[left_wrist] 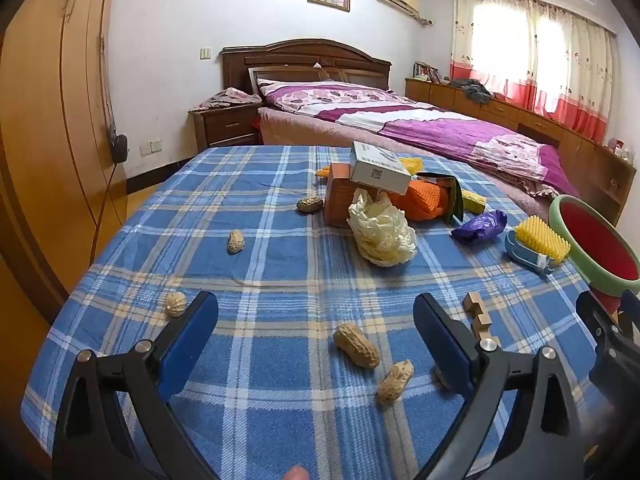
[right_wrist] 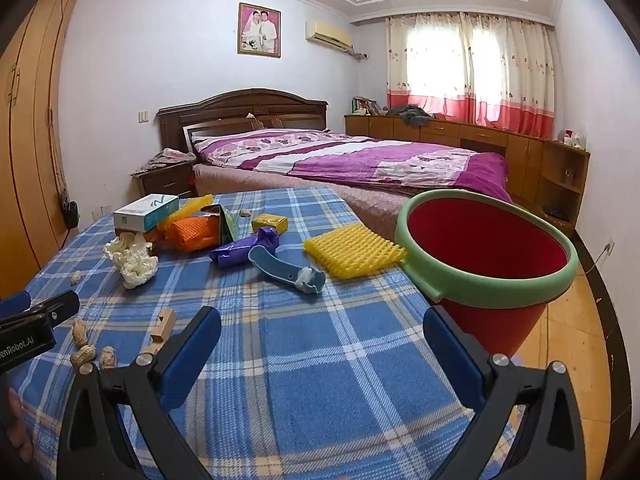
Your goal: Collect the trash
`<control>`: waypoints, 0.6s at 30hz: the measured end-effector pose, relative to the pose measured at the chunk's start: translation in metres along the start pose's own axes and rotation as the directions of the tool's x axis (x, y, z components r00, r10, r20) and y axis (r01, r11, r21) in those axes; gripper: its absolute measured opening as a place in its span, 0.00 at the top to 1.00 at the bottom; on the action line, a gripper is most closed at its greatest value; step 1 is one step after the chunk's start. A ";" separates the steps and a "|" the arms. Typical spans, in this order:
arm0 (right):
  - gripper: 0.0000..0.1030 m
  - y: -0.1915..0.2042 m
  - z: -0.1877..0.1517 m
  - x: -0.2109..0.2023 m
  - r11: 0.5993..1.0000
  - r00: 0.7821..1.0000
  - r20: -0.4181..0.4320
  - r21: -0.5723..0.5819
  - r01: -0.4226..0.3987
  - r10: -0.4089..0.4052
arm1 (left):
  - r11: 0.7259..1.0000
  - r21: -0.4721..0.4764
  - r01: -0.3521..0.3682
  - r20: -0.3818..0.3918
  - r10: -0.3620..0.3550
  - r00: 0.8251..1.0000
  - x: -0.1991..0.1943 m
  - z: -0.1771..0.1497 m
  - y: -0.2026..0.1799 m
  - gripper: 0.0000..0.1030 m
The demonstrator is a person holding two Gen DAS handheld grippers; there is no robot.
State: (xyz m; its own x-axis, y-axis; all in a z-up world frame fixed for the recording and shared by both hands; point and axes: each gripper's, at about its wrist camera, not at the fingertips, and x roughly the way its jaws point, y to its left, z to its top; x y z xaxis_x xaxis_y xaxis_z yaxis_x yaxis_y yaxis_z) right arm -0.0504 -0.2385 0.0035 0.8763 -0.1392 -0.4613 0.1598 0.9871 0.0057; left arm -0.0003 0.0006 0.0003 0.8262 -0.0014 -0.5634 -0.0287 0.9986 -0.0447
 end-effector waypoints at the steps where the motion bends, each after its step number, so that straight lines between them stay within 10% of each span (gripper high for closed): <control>1: 0.00 0.000 0.000 0.000 1.000 1.000 0.004 -0.007 0.004 -0.004 | 1.000 0.000 0.000 0.000 0.000 1.000 0.000 0.000 0.001 0.05; 18: 0.00 0.001 0.000 0.001 1.000 1.000 0.000 -0.009 0.005 -0.005 | 1.000 0.010 -0.007 0.006 0.007 1.000 -0.001 0.000 -0.001 0.05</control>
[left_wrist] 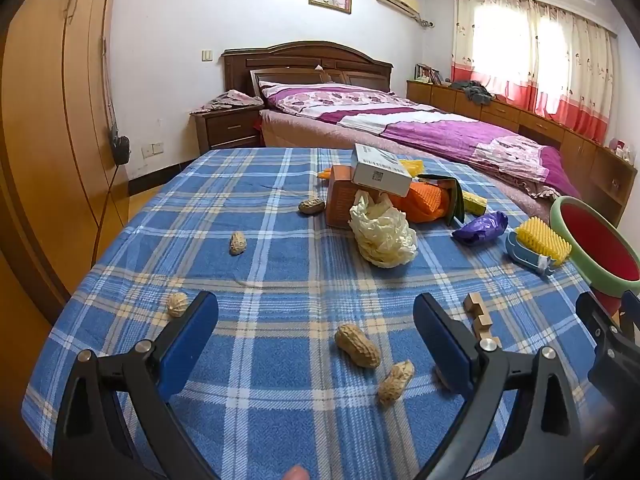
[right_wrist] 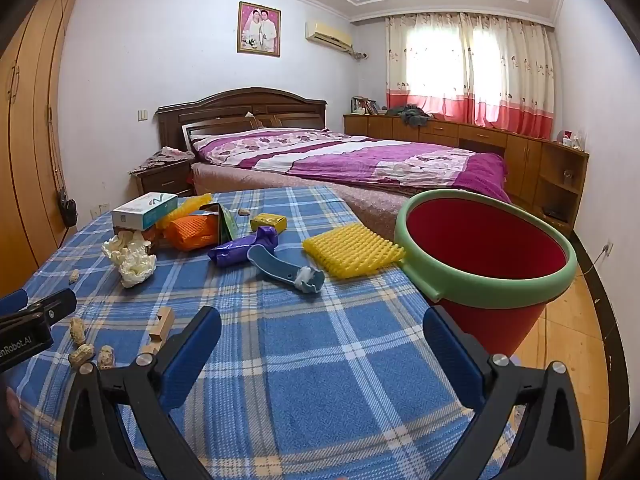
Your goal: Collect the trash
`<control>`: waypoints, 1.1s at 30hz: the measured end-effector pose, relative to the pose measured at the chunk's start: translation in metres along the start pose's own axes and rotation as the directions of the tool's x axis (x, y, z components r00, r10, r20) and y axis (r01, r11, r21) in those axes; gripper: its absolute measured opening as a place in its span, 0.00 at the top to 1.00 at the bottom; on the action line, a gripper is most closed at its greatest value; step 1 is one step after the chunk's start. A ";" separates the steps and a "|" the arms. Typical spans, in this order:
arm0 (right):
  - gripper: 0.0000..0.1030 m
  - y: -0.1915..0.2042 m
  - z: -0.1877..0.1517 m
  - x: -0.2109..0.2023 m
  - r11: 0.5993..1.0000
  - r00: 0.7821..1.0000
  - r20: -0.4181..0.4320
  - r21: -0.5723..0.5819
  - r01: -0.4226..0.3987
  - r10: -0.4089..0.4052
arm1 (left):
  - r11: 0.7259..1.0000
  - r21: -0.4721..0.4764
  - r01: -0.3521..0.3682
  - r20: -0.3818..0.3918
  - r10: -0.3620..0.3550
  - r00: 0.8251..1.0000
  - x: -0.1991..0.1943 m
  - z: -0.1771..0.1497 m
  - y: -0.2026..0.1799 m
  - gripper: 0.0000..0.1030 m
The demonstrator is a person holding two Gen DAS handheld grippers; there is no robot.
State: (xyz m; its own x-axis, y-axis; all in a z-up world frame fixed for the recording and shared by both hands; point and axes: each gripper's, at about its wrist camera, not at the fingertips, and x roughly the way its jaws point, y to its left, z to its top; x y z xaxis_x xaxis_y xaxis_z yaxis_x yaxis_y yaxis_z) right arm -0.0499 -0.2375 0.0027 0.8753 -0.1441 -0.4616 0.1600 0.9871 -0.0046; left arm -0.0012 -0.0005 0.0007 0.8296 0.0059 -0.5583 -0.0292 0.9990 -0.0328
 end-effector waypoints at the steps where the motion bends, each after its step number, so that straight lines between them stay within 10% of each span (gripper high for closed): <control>1: 0.00 0.000 0.000 0.000 1.000 1.000 0.000 0.001 0.000 0.000 | 1.000 0.000 0.000 0.000 0.000 1.000 0.000 0.000 0.000 0.05; 33: 0.00 0.000 0.000 0.001 1.000 1.000 -0.001 -0.001 0.000 0.000 | 1.000 -0.002 0.001 0.002 -0.001 1.000 -0.001 0.001 0.004 0.05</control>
